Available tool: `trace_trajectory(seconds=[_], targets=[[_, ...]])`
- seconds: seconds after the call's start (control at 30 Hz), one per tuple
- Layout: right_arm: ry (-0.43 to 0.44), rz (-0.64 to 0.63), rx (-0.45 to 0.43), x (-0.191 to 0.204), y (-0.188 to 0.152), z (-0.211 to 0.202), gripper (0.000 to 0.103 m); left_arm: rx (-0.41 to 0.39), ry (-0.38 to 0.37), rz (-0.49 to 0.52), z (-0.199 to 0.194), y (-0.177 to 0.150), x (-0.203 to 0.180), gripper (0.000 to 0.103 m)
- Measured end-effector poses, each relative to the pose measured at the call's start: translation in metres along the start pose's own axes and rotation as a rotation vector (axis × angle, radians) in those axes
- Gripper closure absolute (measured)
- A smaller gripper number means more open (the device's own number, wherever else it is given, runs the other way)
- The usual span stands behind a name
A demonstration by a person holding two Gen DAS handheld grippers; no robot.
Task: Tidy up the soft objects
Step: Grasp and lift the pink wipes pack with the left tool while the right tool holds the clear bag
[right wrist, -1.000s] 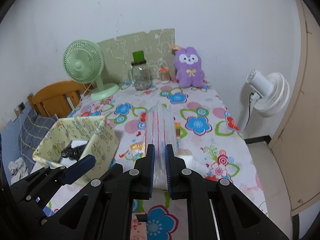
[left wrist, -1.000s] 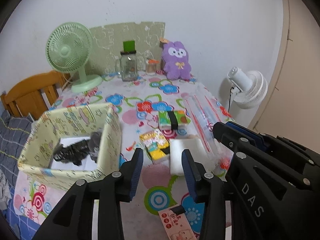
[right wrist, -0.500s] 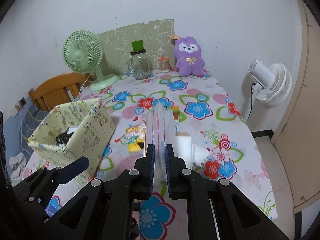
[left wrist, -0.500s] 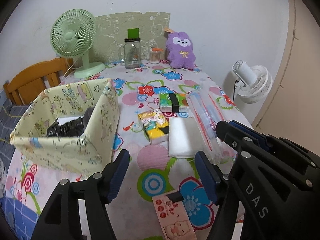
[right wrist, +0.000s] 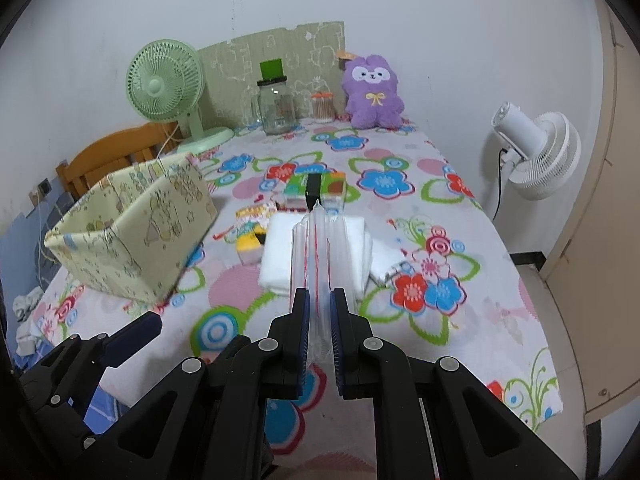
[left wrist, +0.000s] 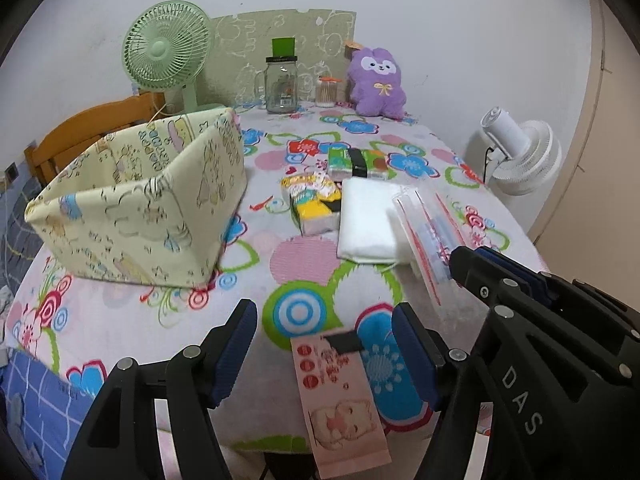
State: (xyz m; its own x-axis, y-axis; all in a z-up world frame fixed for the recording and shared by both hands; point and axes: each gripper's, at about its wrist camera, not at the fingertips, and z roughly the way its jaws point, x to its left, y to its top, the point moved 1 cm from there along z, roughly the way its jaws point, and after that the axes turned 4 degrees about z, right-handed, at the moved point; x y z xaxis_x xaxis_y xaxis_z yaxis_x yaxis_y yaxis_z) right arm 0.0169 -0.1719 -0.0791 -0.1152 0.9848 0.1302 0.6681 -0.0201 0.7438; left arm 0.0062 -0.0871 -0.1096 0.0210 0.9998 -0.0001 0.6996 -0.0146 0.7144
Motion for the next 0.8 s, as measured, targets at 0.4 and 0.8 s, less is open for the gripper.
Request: trace_trajectory(seconds=[0.4, 0.8], targets=[[-0.005, 0.003, 0.017, -0.011, -0.021, 0.007, 0.089, 0.027, 0.024, -0.038, 0.015, -0.021, -0.005, 0.037], [0.001, 0.012, 0.032, -0.012, -0.024, 0.017, 0.089, 0.022, 0.04, -0.041, 0.023, -0.025, -0.004, 0.061]])
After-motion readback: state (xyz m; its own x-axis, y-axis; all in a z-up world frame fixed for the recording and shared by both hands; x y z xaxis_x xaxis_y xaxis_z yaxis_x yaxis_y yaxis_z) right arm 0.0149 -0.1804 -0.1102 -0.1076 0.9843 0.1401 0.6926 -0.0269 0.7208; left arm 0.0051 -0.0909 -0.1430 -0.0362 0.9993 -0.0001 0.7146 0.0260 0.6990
